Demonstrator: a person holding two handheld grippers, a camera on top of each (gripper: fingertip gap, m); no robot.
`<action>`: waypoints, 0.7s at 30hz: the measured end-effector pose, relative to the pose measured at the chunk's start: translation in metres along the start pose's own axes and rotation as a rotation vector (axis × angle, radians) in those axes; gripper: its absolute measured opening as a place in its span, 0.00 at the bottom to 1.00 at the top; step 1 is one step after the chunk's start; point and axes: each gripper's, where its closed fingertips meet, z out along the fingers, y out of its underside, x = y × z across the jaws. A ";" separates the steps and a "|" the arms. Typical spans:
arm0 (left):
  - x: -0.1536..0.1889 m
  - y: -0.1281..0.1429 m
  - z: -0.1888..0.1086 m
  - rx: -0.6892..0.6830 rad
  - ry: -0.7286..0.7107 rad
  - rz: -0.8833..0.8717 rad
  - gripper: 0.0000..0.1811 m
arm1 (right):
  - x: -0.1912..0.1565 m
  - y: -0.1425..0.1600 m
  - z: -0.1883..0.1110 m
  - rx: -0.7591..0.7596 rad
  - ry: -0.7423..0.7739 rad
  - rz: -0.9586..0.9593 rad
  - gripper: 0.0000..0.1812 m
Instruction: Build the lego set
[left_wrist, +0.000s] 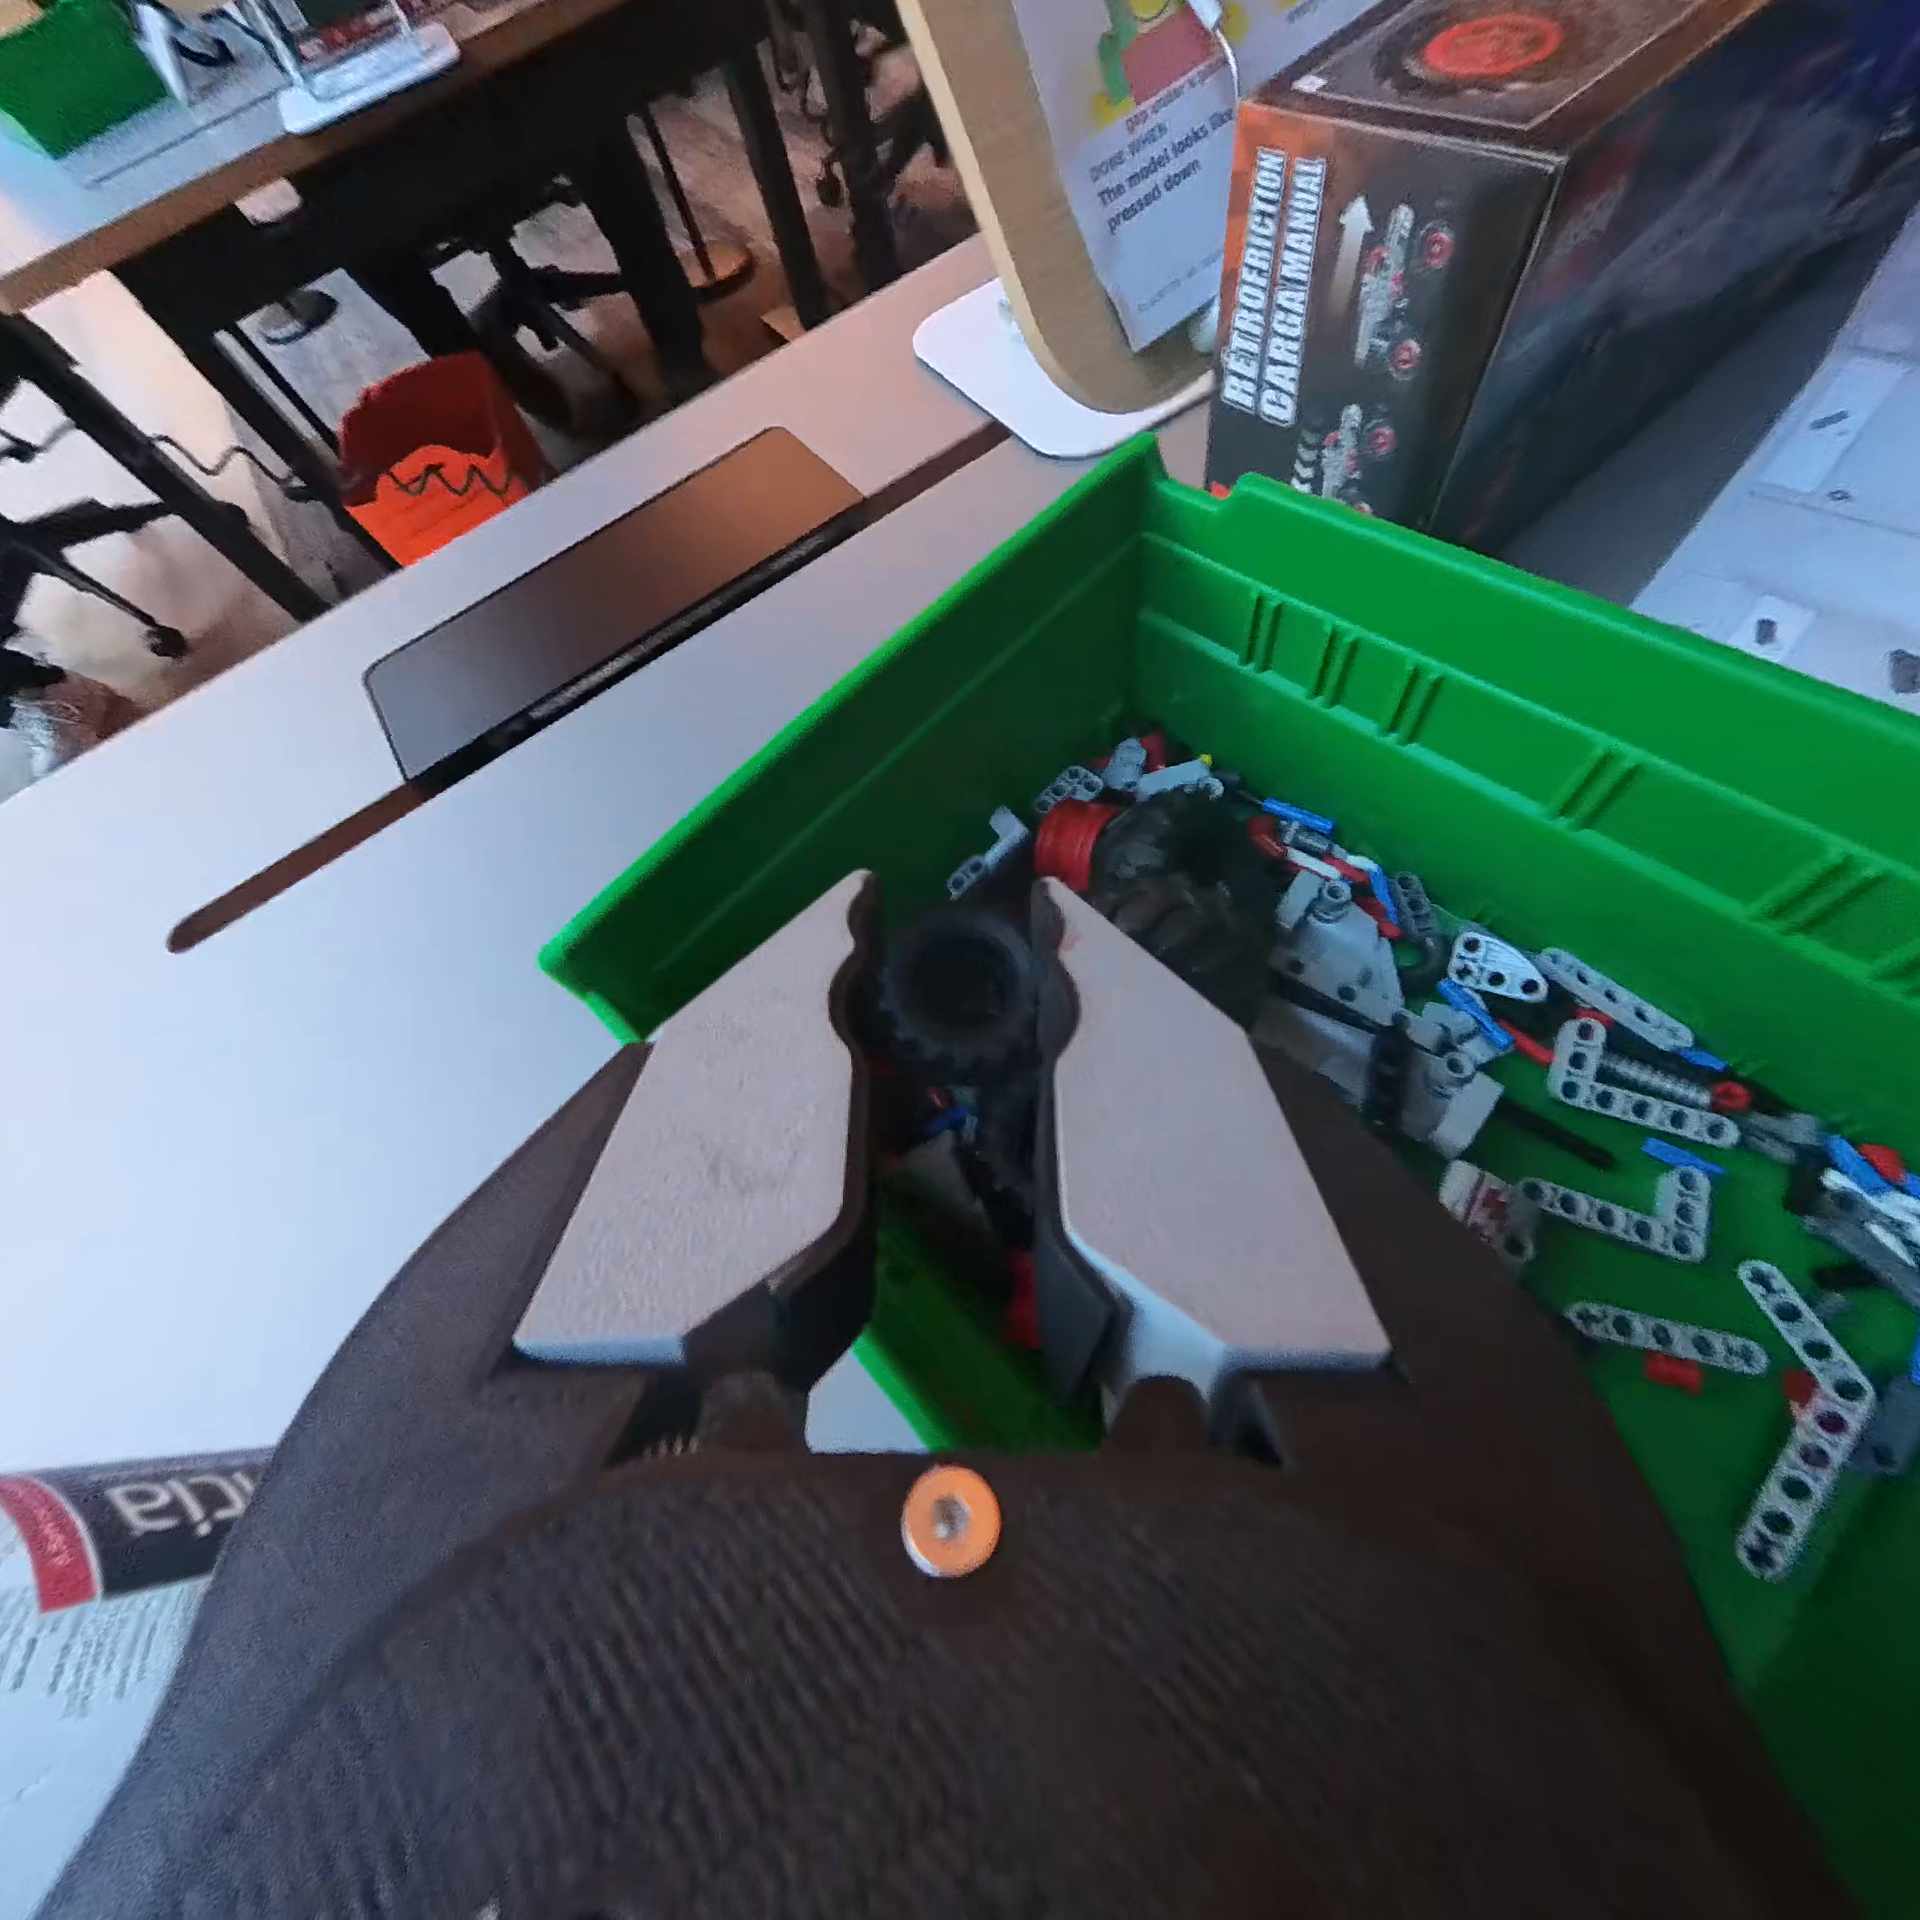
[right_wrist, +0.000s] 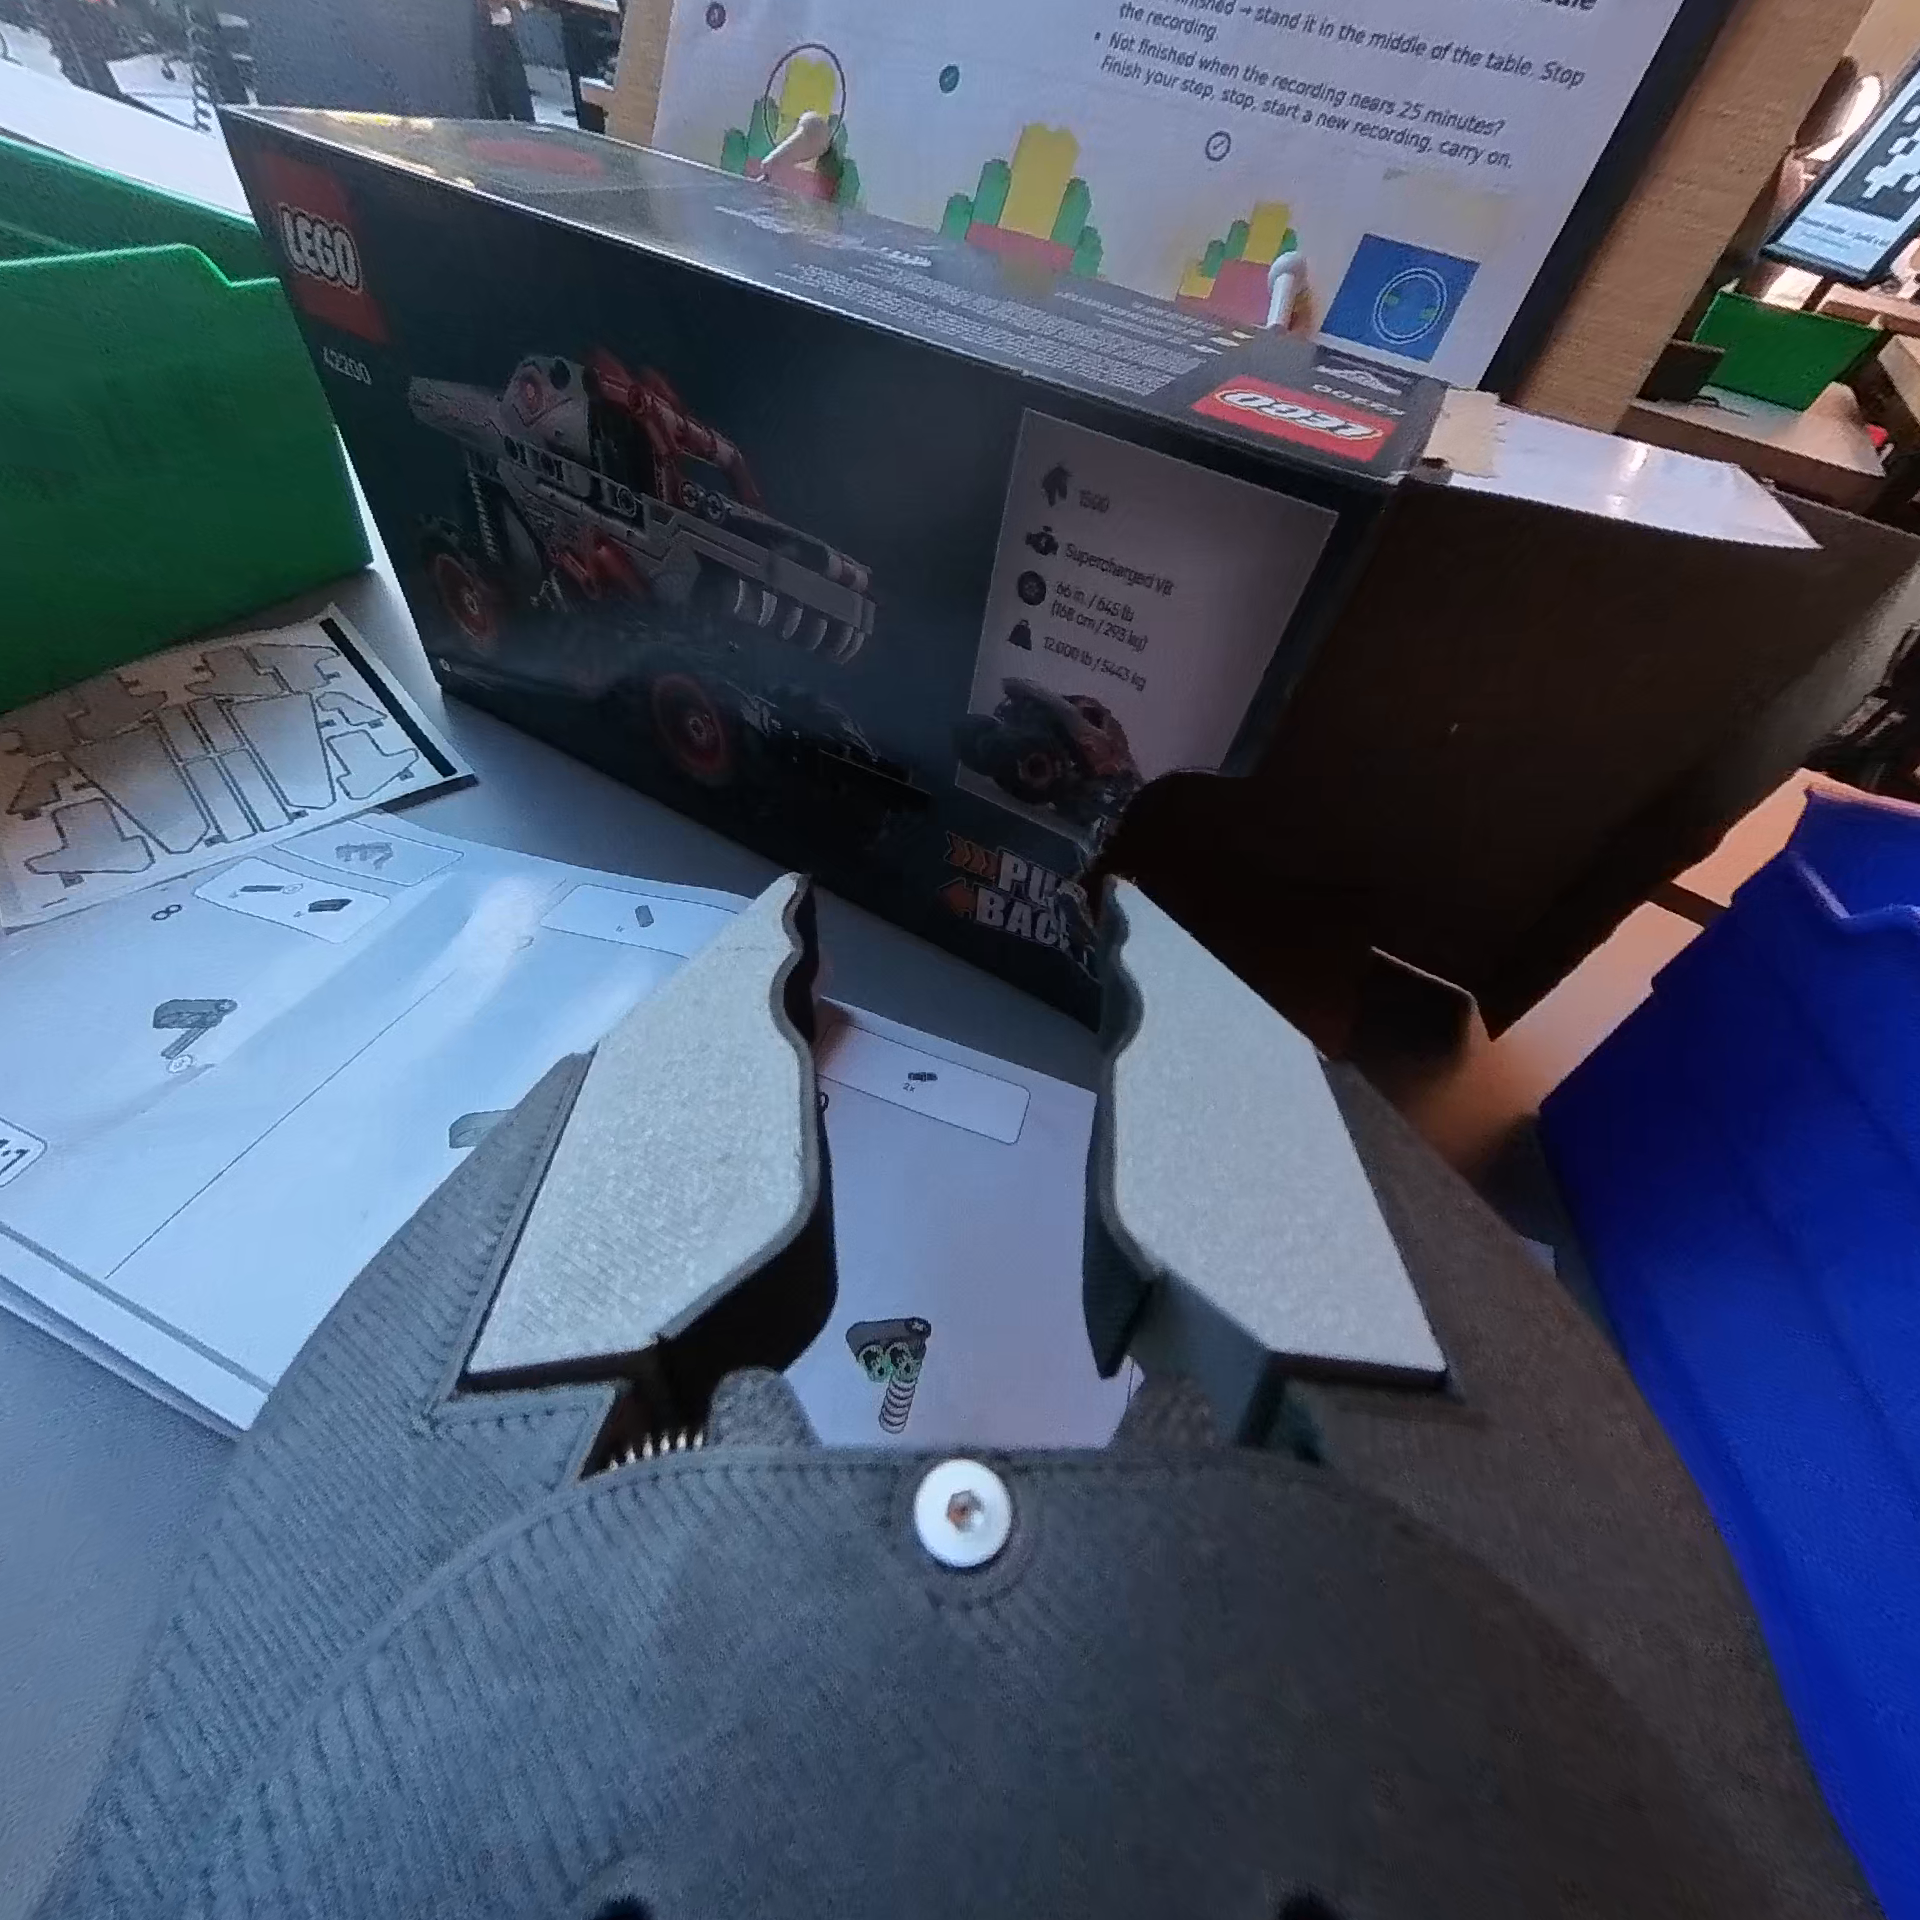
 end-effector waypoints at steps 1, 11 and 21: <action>-0.001 -0.002 0.002 0.016 -0.020 -0.009 0.14 | 0.000 0.000 0.000 0.000 -0.001 0.001 0.28; 0.000 -0.016 -0.003 0.090 -0.088 0.012 0.12 | 0.000 0.000 0.000 -0.003 -0.008 0.009 0.27; 0.004 -0.015 -0.003 0.084 -0.120 0.061 0.12 | 0.000 0.001 0.001 -0.006 -0.019 0.020 0.27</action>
